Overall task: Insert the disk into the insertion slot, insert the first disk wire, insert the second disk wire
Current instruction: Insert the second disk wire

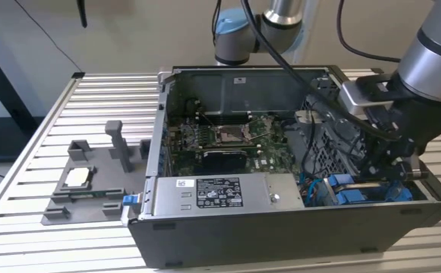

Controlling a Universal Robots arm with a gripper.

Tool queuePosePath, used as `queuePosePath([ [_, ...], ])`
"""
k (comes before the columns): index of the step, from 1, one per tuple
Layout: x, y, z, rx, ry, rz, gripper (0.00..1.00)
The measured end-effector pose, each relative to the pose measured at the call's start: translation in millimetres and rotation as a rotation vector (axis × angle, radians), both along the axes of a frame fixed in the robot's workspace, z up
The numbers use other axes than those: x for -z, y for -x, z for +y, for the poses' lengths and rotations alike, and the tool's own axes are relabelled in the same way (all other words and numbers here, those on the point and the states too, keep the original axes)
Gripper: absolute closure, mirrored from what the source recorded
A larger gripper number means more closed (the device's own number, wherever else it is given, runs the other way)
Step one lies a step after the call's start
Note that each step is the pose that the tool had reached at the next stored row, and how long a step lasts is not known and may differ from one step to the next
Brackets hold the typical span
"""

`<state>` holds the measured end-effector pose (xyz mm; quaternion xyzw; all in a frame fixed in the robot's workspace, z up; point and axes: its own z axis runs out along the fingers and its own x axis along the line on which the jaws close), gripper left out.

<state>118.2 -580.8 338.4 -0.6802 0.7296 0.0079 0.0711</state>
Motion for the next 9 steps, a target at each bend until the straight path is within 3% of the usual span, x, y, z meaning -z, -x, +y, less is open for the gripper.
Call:
queuePosePath([
  [7, 5.5, 0.0, 0.0, 0.000, 0.0007, 0.0000, 0.84],
  [9, 6.9, -0.1, 0.0, 0.000, -0.0027, 0.0000, 0.82],
])
